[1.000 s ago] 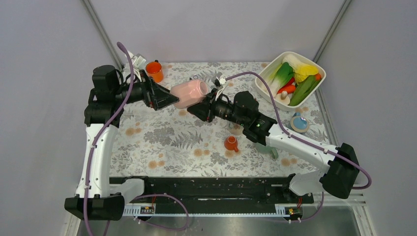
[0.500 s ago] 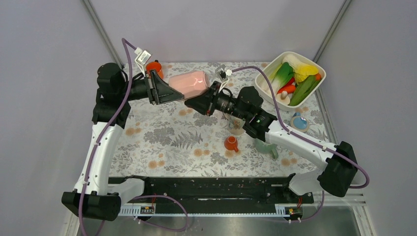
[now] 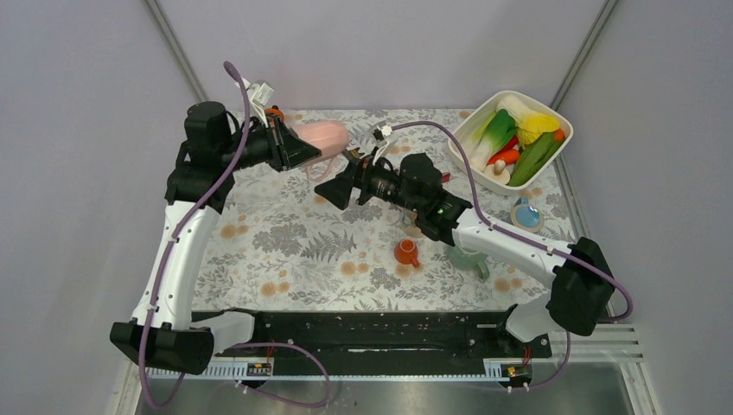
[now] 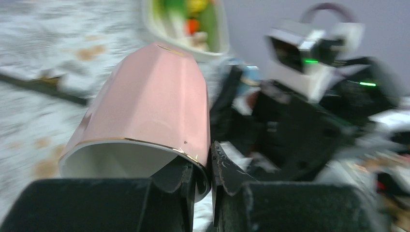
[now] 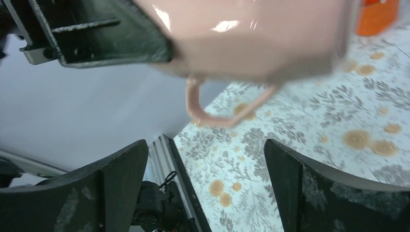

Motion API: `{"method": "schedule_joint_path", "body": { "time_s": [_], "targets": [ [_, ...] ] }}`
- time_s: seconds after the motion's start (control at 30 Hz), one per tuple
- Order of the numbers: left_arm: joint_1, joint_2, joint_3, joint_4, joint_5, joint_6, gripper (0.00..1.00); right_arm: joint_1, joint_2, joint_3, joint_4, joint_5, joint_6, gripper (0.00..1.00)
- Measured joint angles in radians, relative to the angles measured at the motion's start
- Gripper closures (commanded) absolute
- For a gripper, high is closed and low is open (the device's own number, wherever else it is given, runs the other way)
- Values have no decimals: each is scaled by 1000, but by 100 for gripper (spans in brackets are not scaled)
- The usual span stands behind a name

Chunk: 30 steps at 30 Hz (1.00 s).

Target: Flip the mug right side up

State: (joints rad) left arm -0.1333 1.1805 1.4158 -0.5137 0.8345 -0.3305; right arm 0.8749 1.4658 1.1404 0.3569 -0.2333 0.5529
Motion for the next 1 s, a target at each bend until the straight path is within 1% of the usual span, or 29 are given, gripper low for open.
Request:
{"method": "schedule_joint_path", "body": {
  "time_s": [0.03,0.13,0.23,0.3,0.4,0.53,0.63,0.73,0.87,1.0],
  "targets": [
    [3,5,8,-43,-81,63,100,-1,0,0,-24,16,-8,1],
    [17,41,50,-144,-266,242,100,-3,2,0,-85,44,-31,1],
    [53,128,117,-221,-386,400,100,-3,8,0,-137,60,-58,0],
    [96,240,211,-291,-444,505,100,-3,14,0,-171,60,-80,1],
    [159,423,352,-353,-539,627,100,-3,21,0,-206,60,-113,0],
    [216,723,595,-423,-690,768,100,-4,21,-2,-240,60,-161,0],
    [237,930,763,-467,-769,851,100,-4,21,-4,-254,60,-196,1],
    [243,1069,858,-492,-818,925,100,-4,21,-7,-269,60,-229,1],
    [244,1155,875,-504,-858,1022,100,-4,28,-8,-286,60,-266,0],
    [252,1189,876,-515,-846,1130,100,-4,47,-8,-293,60,-286,0]
  ]
}}
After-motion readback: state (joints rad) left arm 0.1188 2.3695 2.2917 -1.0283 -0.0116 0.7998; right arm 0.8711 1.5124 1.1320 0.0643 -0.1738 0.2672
